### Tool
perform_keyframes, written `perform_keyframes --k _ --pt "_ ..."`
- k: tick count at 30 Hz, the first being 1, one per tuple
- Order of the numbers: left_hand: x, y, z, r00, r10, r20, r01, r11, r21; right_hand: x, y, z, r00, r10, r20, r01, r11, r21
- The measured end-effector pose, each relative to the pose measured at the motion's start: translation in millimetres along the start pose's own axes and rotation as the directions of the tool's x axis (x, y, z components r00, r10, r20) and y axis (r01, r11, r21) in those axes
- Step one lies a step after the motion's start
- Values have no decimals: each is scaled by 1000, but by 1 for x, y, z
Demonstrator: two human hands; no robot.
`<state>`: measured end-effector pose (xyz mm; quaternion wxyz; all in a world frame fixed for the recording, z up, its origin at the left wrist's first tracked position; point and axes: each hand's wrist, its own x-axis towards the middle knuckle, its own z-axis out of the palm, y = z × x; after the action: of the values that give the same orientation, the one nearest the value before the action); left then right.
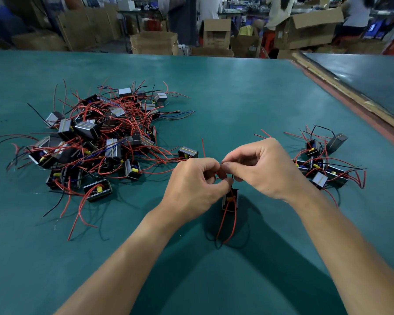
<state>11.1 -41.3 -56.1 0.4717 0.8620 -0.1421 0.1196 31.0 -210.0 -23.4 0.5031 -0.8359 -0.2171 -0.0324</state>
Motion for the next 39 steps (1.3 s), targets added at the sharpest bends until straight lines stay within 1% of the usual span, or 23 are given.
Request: perform_keyframes --k 4,7,13,16,18,21,23,25,28,30,32,34,36,39 --pt "0 0 -1 999 18 26 -18 1000 4 0 -1 -3 1000 14 28 -16 998 63" --pt "1 0 -2 998 29 63 -29 1000 -3 0 -1 -6 999 22 46 -24 999 42" --pt "2 0 -3 996 -7 94 12 999 -52 0 3 -8 998 24 60 -22 999 -29" --pt "3 -1 -3 995 -12 94 19 997 -75 0 6 -9 998 20 54 -19 1000 -13" --pt "3 -2 -3 997 5 83 0 998 -55 0 7 -10 997 33 76 -32 999 -10" --pt "1 0 -3 997 63 33 -64 998 26 2 9 -8 987 107 119 -109 994 7" --pt "1 0 -6 992 126 -24 -123 988 98 4 12 -8 977 201 71 -204 978 34" --pt "2 0 -8 984 173 -40 -166 977 131 5 15 -9 969 242 44 -245 967 71" --pt "1 2 -7 986 166 -3 -165 983 82 4 15 -9 981 179 73 -185 978 99" --pt "1 1 -6 990 143 18 -143 988 49 4 15 -8 991 123 48 -127 985 113" --pt "1 -1 -7 991 131 26 -132 991 38 3 14 -7 996 74 40 -79 989 128" --pt "1 -1 -7 992 126 32 -127 991 39 2 12 -6 997 44 61 -52 991 127" --pt "1 0 -7 992 119 41 -121 992 44 2 10 -5 996 44 79 -52 994 101" --pt "1 1 -8 987 155 32 -157 984 83 2 7 -4 988 111 108 -118 991 61"
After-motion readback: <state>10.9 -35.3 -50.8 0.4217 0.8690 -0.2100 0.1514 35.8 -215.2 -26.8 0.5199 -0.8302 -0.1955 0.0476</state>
